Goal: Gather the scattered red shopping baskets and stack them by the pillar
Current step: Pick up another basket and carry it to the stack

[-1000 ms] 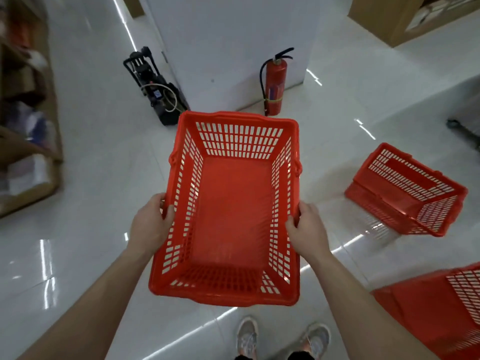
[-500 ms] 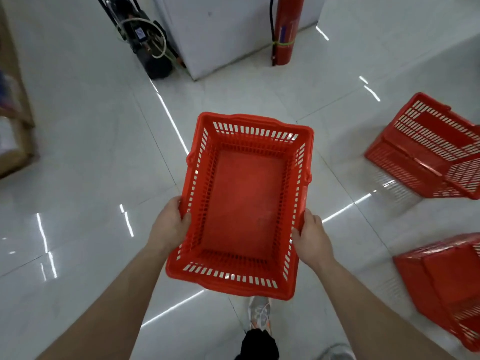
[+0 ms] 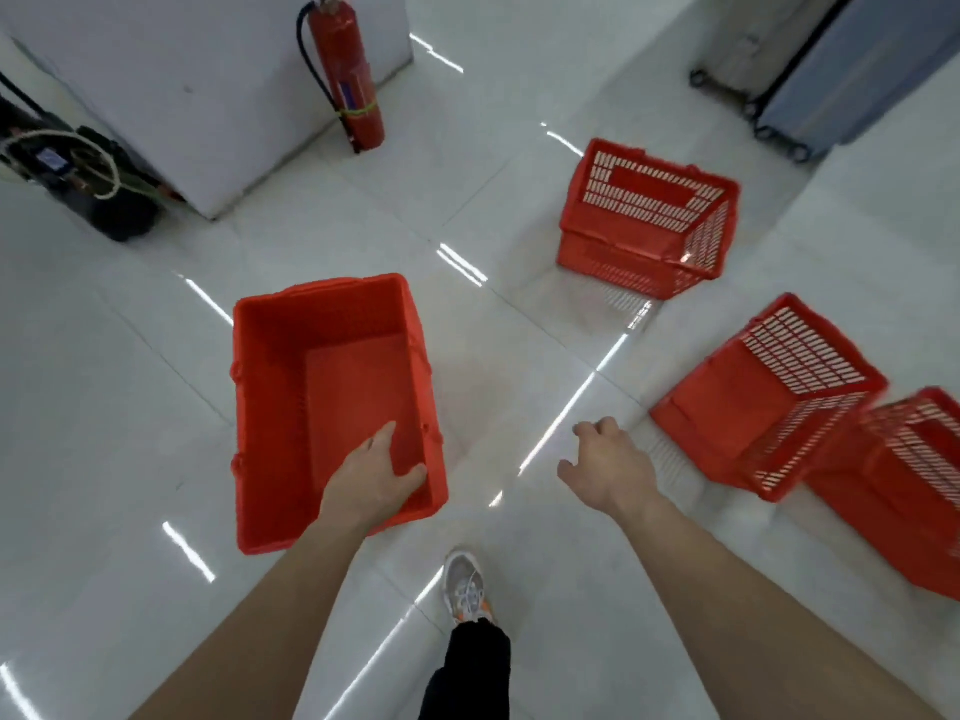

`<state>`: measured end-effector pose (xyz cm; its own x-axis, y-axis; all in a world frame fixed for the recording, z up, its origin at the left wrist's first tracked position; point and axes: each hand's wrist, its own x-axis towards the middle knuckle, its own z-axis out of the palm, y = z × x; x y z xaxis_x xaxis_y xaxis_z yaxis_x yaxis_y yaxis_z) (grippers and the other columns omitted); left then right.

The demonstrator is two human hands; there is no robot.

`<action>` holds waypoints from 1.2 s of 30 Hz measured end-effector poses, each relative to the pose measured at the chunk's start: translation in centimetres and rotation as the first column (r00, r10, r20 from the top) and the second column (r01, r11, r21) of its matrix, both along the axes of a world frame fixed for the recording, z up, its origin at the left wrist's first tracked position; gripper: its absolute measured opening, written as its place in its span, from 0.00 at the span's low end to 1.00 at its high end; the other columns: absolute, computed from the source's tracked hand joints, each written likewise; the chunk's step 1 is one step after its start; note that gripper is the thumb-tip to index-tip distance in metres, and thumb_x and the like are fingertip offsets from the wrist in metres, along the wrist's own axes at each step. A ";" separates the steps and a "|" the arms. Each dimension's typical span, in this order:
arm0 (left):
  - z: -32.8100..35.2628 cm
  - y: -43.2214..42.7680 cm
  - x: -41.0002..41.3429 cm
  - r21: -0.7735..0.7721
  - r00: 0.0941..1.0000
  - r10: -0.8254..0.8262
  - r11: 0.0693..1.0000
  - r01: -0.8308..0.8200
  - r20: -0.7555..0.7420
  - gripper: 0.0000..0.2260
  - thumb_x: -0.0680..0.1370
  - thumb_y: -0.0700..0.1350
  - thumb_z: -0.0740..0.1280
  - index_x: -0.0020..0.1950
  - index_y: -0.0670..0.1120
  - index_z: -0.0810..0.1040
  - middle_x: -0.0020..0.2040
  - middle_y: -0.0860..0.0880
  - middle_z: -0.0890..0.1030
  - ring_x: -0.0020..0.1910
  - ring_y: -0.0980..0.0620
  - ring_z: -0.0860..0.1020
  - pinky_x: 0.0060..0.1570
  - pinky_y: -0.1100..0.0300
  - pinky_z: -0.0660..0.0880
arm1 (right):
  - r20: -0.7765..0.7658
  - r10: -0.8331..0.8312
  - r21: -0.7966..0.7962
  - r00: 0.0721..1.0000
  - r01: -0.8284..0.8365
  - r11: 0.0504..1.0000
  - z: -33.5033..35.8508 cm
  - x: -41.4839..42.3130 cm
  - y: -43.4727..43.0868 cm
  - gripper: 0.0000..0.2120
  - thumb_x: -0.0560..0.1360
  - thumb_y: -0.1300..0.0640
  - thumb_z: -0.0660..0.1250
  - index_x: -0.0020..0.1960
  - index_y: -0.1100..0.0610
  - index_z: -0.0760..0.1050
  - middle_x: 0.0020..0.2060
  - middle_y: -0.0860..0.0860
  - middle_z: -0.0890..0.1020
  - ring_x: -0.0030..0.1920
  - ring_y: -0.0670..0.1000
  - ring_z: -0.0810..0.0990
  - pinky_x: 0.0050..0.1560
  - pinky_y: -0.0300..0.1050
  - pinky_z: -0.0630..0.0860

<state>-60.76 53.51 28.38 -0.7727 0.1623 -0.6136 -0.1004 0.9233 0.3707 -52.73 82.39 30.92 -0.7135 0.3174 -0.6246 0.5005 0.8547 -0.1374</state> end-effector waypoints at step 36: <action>28.2 75.2 45.4 -0.001 0.445 -0.876 0.453 0.891 -0.185 0.29 0.73 0.63 0.65 0.69 0.48 0.72 0.61 0.47 0.79 0.54 0.48 0.78 0.52 0.52 0.75 | -0.105 -0.890 0.096 0.444 0.895 0.435 29.2 69.6 54.2 0.33 0.74 0.42 0.65 0.75 0.54 0.65 0.71 0.57 0.68 0.68 0.62 0.69 0.61 0.56 0.71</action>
